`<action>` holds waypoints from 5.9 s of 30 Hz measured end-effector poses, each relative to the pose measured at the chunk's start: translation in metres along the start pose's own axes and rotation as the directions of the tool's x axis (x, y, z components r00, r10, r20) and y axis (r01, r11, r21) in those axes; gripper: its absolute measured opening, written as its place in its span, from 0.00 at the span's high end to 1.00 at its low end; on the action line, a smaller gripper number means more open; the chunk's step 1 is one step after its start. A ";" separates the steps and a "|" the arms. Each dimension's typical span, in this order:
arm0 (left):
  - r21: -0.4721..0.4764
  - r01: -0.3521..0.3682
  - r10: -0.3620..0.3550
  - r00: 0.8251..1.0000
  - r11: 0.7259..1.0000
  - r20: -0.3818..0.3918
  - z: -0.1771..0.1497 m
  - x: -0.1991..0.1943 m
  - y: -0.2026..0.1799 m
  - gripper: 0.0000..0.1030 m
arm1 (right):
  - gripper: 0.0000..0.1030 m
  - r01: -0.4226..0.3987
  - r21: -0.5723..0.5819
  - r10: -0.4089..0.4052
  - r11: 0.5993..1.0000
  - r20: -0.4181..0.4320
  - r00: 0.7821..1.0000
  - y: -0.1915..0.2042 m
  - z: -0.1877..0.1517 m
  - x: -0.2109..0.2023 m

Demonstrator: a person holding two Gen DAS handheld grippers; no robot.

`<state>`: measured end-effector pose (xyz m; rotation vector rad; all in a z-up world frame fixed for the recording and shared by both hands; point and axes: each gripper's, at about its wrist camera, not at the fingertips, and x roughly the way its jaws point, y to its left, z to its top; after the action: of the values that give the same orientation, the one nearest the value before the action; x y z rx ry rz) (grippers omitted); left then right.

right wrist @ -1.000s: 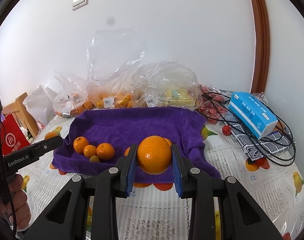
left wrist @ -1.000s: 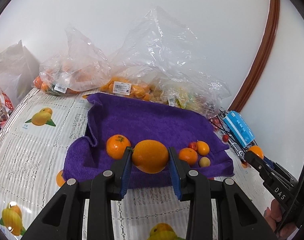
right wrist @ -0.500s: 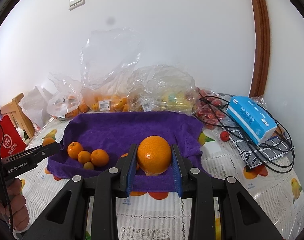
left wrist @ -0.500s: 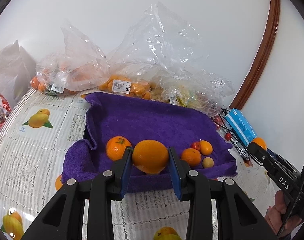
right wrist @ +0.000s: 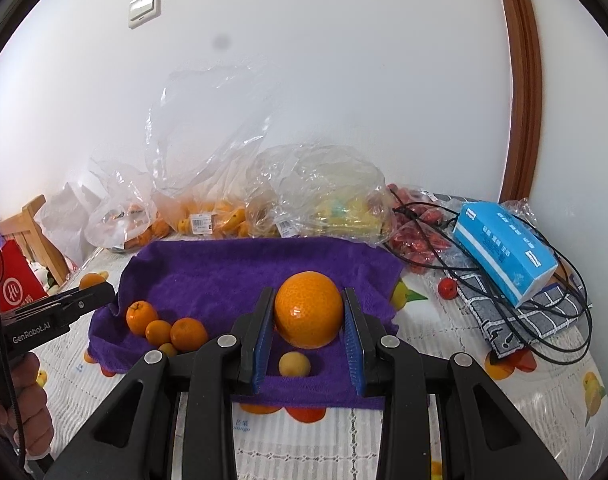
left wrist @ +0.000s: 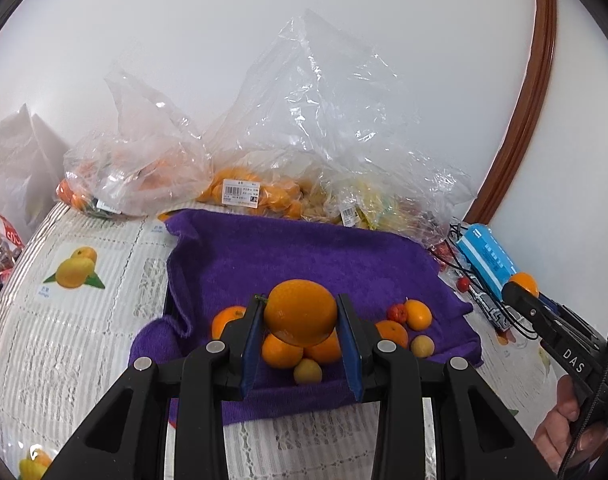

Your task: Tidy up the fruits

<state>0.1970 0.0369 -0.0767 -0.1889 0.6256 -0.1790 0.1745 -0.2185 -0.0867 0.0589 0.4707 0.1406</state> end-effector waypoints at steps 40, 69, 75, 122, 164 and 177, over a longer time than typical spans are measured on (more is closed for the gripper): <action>-0.060 0.016 -0.018 0.999 0.998 -0.029 -0.010 0.068 0.029 0.68 | 0.69 -0.040 0.006 0.040 0.999 -0.206 0.978 -0.014 -0.034 0.096; -0.078 0.027 -0.028 0.999 0.997 -0.014 -0.012 0.060 0.027 0.62 | 0.65 0.014 -0.025 -0.018 1.000 -0.173 0.985 -0.013 -0.031 0.088; -0.090 0.048 -0.047 0.999 0.995 0.015 -0.019 0.046 0.022 0.55 | 0.59 0.013 -0.017 -0.015 1.000 -0.129 0.992 -0.008 -0.026 0.073; 0.067 -0.151 0.145 0.986 0.986 0.085 -0.081 -0.187 -0.059 0.24 | 0.04 0.110 0.077 -0.103 0.991 -0.090 0.991 0.003 -0.051 -0.188; 0.063 -0.152 0.145 0.985 0.986 0.096 -0.082 -0.191 -0.062 0.23 | 0.04 0.117 0.077 -0.112 0.990 -0.069 0.991 0.002 -0.055 -0.204; 0.058 -0.152 0.146 0.984 0.987 0.097 -0.083 -0.192 -0.065 0.23 | 0.04 0.114 0.078 -0.109 0.990 -0.068 0.992 0.003 -0.055 -0.204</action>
<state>-0.0122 0.0067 -0.0195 -0.0864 0.5384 -0.0455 -0.0309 -0.2443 -0.0435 0.1082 0.5423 0.0134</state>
